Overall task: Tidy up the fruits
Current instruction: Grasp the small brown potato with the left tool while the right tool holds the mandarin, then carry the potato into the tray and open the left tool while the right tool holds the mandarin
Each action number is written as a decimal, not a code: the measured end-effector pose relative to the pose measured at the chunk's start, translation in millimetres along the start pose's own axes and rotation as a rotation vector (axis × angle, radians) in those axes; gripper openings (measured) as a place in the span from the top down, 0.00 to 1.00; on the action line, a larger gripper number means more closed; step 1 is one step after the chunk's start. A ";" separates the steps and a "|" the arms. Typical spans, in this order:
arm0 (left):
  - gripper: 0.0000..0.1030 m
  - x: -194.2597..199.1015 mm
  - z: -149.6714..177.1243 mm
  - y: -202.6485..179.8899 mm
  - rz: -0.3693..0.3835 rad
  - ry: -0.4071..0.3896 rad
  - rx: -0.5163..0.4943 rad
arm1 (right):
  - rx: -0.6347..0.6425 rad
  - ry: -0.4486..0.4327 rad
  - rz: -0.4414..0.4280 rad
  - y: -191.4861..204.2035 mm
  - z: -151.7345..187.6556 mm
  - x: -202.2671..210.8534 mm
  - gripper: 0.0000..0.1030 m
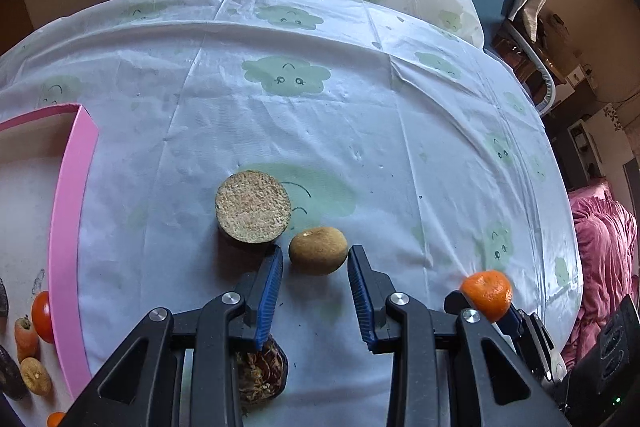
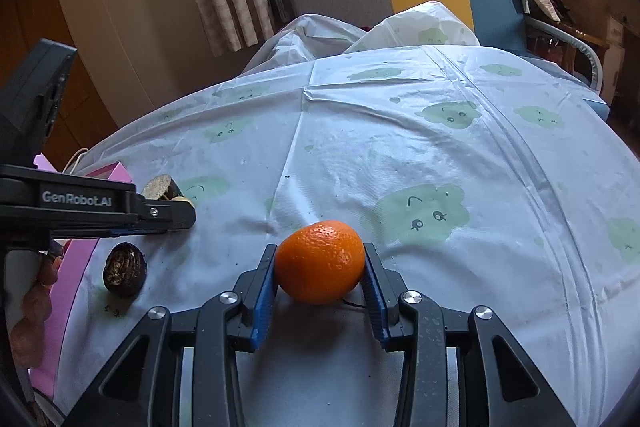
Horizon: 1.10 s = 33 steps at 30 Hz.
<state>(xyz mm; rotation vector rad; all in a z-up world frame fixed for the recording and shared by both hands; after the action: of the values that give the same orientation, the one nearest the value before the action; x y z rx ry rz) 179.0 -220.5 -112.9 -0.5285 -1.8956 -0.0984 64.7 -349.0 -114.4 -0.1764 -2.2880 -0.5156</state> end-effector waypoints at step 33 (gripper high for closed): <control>0.71 136.4 58.8 76.7 -0.017 -0.267 0.034 | 0.085 0.003 0.104 11.3 2.7 -3.9 0.61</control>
<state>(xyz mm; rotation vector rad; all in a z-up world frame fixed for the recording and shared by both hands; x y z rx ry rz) 119.6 -90.6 -26.0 -0.5231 -2.1579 -0.0061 68.7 -337.5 -115.3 -0.2505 -2.2794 -0.3638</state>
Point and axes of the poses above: each gripper's, at about its wrist camera, not at the fingertips, and x roughly against the way its jaws point, y to its left, z to its underside, the point moved 4 cm from there along -x, roughly the way its jaws point, and after that the axes turned 9 degrees about -x, right-handed, at the moved point
